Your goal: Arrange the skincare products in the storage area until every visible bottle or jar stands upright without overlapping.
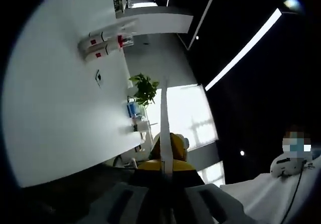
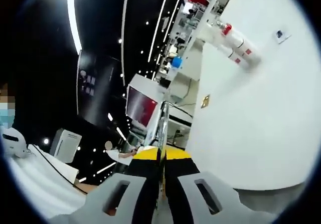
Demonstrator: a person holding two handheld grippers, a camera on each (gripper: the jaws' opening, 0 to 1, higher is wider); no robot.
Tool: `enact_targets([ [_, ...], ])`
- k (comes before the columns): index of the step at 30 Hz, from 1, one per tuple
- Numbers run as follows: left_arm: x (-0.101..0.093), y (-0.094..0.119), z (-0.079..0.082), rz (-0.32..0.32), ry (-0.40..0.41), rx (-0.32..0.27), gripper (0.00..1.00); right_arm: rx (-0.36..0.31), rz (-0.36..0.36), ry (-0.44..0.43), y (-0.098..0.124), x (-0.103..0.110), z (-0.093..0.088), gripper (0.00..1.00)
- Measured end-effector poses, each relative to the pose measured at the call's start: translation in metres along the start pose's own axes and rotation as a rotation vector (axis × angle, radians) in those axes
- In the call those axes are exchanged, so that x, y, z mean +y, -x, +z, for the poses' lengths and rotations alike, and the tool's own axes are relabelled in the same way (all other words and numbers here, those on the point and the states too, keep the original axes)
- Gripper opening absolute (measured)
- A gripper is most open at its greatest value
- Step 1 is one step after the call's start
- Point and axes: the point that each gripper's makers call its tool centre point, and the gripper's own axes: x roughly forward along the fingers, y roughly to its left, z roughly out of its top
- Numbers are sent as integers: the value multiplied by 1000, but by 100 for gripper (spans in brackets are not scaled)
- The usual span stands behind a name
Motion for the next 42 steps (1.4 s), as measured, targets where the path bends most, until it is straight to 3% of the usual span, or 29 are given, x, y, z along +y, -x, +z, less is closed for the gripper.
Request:
enact_targets([
  [4,2,-1,1,11,-25,-9,5,-26,13,-7,2,2,5,0],
  [8,2,-4,-5,14,-23,20,5,-83,14,-41,7,0,15,0],
  [12,-3,-2,-6,10,-88,34,3,-82,10,11,5,3,14,0],
  [19,-5,1,-6,4,-79,36,2,-83,0,29,4,3,14,2],
  [23,-5,2,-2,5,-70,20,2,-114,-32,113,5,2,18,11],
  [25,-3,4,1,15,-75,5,2,-108,-35,112,5,2,17,13],
  [29,-5,5,3,10,-80,-4,2,-103,-42,113,6,0,17,1],
  [30,-4,5,3,17,-87,-2,2,-103,5,79,6,7,17,1],
  [37,-6,8,11,-5,-62,-43,2,-115,-18,55,8,0,20,3],
  [42,-9,8,15,-20,-50,-70,2,-133,-3,45,10,3,24,0],
])
